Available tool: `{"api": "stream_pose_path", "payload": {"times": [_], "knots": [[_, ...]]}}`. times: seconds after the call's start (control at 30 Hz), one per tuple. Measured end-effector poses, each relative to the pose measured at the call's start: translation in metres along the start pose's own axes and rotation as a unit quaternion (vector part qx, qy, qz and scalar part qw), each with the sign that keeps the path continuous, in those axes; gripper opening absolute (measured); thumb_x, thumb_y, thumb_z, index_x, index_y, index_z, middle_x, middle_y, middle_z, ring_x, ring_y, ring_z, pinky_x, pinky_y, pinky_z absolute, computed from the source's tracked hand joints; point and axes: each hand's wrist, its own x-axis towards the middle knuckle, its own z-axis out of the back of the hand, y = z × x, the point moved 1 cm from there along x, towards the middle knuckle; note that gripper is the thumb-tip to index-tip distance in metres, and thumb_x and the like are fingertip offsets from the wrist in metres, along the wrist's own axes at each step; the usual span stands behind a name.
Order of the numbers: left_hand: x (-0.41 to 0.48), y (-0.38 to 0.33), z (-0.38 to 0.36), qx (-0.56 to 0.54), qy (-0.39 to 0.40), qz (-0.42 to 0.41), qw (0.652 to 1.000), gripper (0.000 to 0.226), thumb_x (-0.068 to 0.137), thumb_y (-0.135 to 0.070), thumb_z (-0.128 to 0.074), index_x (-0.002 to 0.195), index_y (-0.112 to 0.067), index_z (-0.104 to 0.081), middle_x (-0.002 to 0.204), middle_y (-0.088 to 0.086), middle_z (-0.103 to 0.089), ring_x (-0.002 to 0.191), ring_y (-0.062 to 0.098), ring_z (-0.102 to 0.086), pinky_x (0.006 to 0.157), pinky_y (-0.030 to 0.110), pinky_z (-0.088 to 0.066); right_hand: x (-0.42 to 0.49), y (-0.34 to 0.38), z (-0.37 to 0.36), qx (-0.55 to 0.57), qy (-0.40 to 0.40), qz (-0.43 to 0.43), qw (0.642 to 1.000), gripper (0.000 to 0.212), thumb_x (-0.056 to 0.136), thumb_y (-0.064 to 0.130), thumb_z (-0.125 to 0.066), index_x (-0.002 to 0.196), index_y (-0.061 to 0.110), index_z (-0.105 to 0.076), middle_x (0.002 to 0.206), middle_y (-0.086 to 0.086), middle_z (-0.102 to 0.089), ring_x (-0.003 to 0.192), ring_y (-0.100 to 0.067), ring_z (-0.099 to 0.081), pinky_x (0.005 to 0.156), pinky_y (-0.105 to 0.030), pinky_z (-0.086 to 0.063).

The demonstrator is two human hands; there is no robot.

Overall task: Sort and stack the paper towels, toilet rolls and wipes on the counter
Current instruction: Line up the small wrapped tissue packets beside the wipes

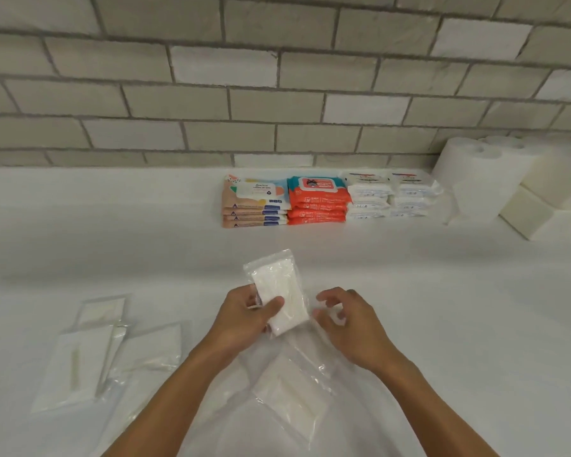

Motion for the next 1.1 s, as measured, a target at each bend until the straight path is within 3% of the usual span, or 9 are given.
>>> {"api": "stream_pose_path", "payload": {"times": [0.07, 0.13, 0.23, 0.3, 0.5, 0.7, 0.9, 1.0, 1.1], "knots": [[0.004, 0.001, 0.016, -0.001, -0.027, 0.001, 1.000, 0.011, 0.091, -0.016, -0.068, 0.102, -0.017, -0.071, 0.096, 0.004, -0.075, 0.080, 0.017, -0.072, 0.064, 0.029, -0.058, -0.002, -0.006, -0.003, -0.119, 0.068, -0.024, 0.990, 0.059, 0.081, 0.053, -0.069, 0.131, 0.033, -0.047, 0.122, 0.006, -0.048, 0.112, -0.018, -0.047, 0.094, -0.028, -0.043], [0.008, 0.000, 0.031, 0.003, -0.047, -0.002, 0.999, 0.012, 0.092, -0.016, -0.067, 0.103, -0.016, -0.070, 0.096, 0.006, -0.074, 0.074, 0.015, -0.069, 0.060, 0.027, -0.055, -0.001, -0.006, -0.008, -0.190, 0.105, -0.045, 0.975, 0.079, 0.073, 0.058, -0.073, 0.138, 0.033, -0.038, 0.127, 0.005, -0.045, 0.117, -0.020, -0.043, 0.095, -0.031, -0.044], [0.014, -0.001, 0.052, -0.002, -0.053, -0.009, 0.999, 0.013, 0.094, -0.014, -0.064, 0.105, -0.016, -0.069, 0.095, 0.003, -0.072, 0.068, 0.010, -0.067, 0.054, 0.023, -0.052, 0.006, -0.002, -0.011, -0.148, 0.121, -0.074, 0.979, 0.087, 0.065, 0.051, -0.082, 0.137, 0.030, -0.038, 0.107, 0.008, -0.055, 0.102, -0.015, -0.055, 0.085, -0.027, -0.048], [0.018, -0.003, 0.065, -0.006, -0.049, -0.014, 0.999, 0.013, 0.095, -0.014, -0.062, 0.106, -0.017, -0.068, 0.099, 0.003, -0.072, 0.078, 0.017, -0.068, 0.058, 0.026, -0.054, 0.014, 0.000, -0.009, -0.109, 0.133, -0.107, 0.979, 0.084, 0.060, 0.045, -0.088, 0.130, 0.027, -0.043, 0.091, 0.009, -0.057, 0.088, -0.014, -0.060, 0.077, -0.026, -0.049], [0.031, -0.005, 0.096, -0.013, -0.038, -0.019, 0.999, 0.012, 0.096, -0.015, -0.061, 0.103, -0.022, -0.068, 0.103, 0.006, -0.072, 0.085, 0.021, -0.068, 0.061, 0.029, -0.056, 0.029, 0.012, -0.010, -0.135, 0.145, -0.123, 0.972, 0.042, 0.066, 0.037, -0.086, 0.084, 0.022, -0.051, 0.085, 0.008, -0.050, 0.070, -0.006, -0.048, 0.057, -0.017, -0.036], [0.049, -0.007, 0.131, -0.015, -0.041, -0.013, 0.999, 0.012, 0.098, -0.017, -0.058, 0.101, -0.021, -0.068, 0.105, 0.012, -0.070, 0.080, 0.021, -0.066, 0.065, 0.034, -0.056, 0.056, 0.054, -0.022, -0.002, 0.035, -0.105, 0.994, 0.022, 0.080, 0.030, -0.078, 0.088, 0.023, -0.059, 0.092, 0.004, -0.063, 0.074, -0.010, -0.059, 0.051, -0.017, -0.037], [0.084, -0.020, 0.178, 0.016, -0.085, -0.034, 0.996, 0.009, 0.095, -0.014, -0.062, 0.100, -0.013, -0.069, 0.095, 0.009, -0.070, 0.078, 0.023, -0.065, 0.060, 0.035, -0.054, 0.096, 0.118, -0.062, 0.138, -0.001, -0.046, 0.989, 0.047, 0.086, 0.016, -0.073, 0.119, 0.034, -0.045, 0.098, 0.007, -0.061, 0.084, -0.005, -0.059, 0.066, -0.020, -0.052], [0.107, -0.025, 0.202, 0.051, -0.130, -0.035, 0.990, 0.004, 0.092, -0.018, -0.065, 0.096, -0.019, -0.065, 0.095, 0.006, -0.070, 0.081, 0.022, -0.066, 0.059, 0.035, -0.056, 0.119, 0.144, -0.088, 0.147, -0.025, 0.006, 0.989, 0.038, 0.087, -0.001, -0.062, 0.109, 0.029, -0.055, 0.110, 0.003, -0.061, 0.088, -0.007, -0.059, 0.067, -0.014, -0.051], [0.134, -0.028, 0.222, 0.073, -0.158, -0.028, 0.984, 0.019, 0.091, -0.020, -0.068, 0.107, -0.014, -0.061, 0.097, 0.008, -0.069, 0.074, 0.021, -0.063, 0.051, 0.029, -0.051, 0.145, 0.165, -0.112, 0.117, -0.029, 0.024, 0.992, 0.035, 0.086, -0.005, -0.052, 0.095, 0.024, -0.068, 0.114, 0.008, -0.058, 0.101, -0.012, -0.055, 0.067, -0.009, -0.043]]}}
